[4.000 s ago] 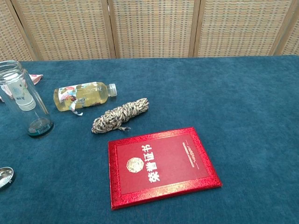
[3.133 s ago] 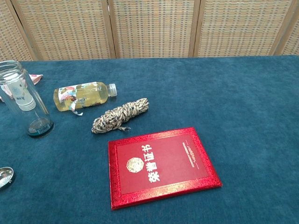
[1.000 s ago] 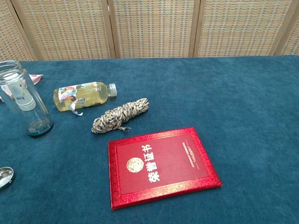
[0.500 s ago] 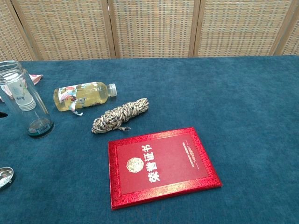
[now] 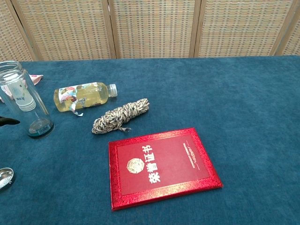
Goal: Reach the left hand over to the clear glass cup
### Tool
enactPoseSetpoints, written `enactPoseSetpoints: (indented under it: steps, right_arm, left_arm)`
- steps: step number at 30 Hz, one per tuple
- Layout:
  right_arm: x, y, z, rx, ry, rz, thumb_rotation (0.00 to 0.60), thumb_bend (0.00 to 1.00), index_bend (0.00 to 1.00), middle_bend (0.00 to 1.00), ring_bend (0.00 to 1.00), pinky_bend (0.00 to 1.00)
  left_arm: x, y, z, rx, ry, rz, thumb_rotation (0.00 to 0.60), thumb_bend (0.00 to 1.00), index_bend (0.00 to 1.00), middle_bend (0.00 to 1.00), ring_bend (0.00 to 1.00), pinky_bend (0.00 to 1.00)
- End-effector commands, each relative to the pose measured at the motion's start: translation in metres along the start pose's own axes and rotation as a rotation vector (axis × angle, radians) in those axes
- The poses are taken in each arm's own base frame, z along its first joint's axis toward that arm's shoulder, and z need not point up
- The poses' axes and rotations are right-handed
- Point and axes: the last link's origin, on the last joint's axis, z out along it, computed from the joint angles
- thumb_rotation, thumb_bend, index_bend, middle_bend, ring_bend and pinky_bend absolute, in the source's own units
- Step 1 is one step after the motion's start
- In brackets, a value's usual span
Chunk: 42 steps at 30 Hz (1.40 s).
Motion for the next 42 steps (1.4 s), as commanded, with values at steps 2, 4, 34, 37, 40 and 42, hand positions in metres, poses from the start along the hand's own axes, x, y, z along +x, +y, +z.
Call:
enactPoseSetpoints:
  steps: [2,4,34,37,40,42]
  right_arm:
    - [0.001,0.0,0.0,0.001,0.0,0.0,0.6,0.0,0.0,0.0,0.0,0.0]
    - [0.0,0.0,0.0,0.001,-0.001,-0.001,0.6,0.0,0.0,0.0,0.0,0.0]
    - [0.001,0.001,0.0,-0.003,0.002,0.007,0.6,0.0,0.0,0.0,0.0,0.0]
    - [0.002,0.001,0.0,-0.003,0.002,0.008,0.6,0.0,0.0,0.0,0.0,0.0]
    - [0.002,0.001,0.0,-0.004,0.003,0.009,0.6,0.0,0.0,0.0,0.0,0.0]
    - [0.002,0.001,0.0,-0.004,0.003,0.009,0.6,0.0,0.0,0.0,0.0,0.0]
  left_arm:
    - [-0.001,0.002,0.002,-0.004,-0.006,-0.001,0.6,0.37,0.52,0.0,0.0,0.0]
    - [-0.002,0.003,0.002,-0.007,-0.009,0.0,0.6,0.37,0.52,0.0,0.0,0.0]
    - [-0.005,0.019,0.016,-0.031,-0.022,-0.009,0.6,0.38,0.52,0.0,0.0,0.0]
    - [-0.006,0.02,0.017,-0.031,-0.024,-0.009,0.6,0.38,0.52,0.0,0.0,0.0]
    - [-0.006,0.02,0.018,-0.032,-0.026,-0.009,0.6,0.38,0.52,0.0,0.0,0.0]
    - [-0.007,0.021,0.018,-0.032,-0.027,-0.007,0.6,0.38,0.52,0.0,0.0,0.0]
